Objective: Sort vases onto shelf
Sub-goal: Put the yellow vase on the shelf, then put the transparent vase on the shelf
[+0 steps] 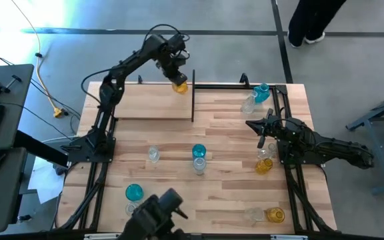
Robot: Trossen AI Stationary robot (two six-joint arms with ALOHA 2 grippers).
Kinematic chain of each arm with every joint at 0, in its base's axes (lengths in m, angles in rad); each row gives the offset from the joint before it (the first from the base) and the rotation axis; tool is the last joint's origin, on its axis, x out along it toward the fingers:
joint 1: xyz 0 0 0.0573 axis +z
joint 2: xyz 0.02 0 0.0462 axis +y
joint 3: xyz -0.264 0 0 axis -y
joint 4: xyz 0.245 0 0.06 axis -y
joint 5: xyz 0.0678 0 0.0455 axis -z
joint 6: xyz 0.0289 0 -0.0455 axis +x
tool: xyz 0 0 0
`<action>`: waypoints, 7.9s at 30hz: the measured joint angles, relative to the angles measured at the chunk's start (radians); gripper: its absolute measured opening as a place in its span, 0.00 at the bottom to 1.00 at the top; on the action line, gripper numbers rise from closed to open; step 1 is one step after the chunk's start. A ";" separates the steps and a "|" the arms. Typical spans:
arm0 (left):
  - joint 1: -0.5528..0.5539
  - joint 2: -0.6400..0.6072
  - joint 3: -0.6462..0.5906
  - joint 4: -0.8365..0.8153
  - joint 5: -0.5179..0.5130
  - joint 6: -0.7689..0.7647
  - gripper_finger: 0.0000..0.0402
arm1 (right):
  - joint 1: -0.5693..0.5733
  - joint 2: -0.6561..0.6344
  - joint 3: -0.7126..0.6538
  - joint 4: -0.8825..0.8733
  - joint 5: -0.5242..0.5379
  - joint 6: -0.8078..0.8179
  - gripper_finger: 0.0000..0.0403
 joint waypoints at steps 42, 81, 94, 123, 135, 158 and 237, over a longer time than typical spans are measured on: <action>0.032 0.038 0.045 -0.012 0.055 0.027 0.28 | 0.000 0.000 0.000 0.000 0.000 0.000 0.00; -0.149 -0.521 -1.036 0.877 -0.202 -0.170 0.00 | 0.000 0.000 0.000 0.000 0.000 0.000 0.00; -0.137 -0.521 -1.036 0.948 -0.240 -0.160 0.00 | 0.000 0.000 0.000 0.000 0.000 0.000 0.00; -0.218 -0.513 -1.164 1.273 -0.326 -0.283 0.00 | 0.000 0.000 0.000 0.000 0.000 0.000 0.00; -0.208 -0.513 -1.164 1.282 -0.358 -0.282 0.00 | 0.000 0.000 0.000 0.000 0.000 0.000 0.00; -0.400 -0.790 -1.552 1.828 -0.338 -0.265 0.00 | 0.000 0.000 0.000 0.000 0.000 0.000 0.00; -0.254 -0.708 -1.794 2.538 0.245 -0.117 0.00 | 0.000 0.000 0.000 0.297 0.108 -0.081 0.00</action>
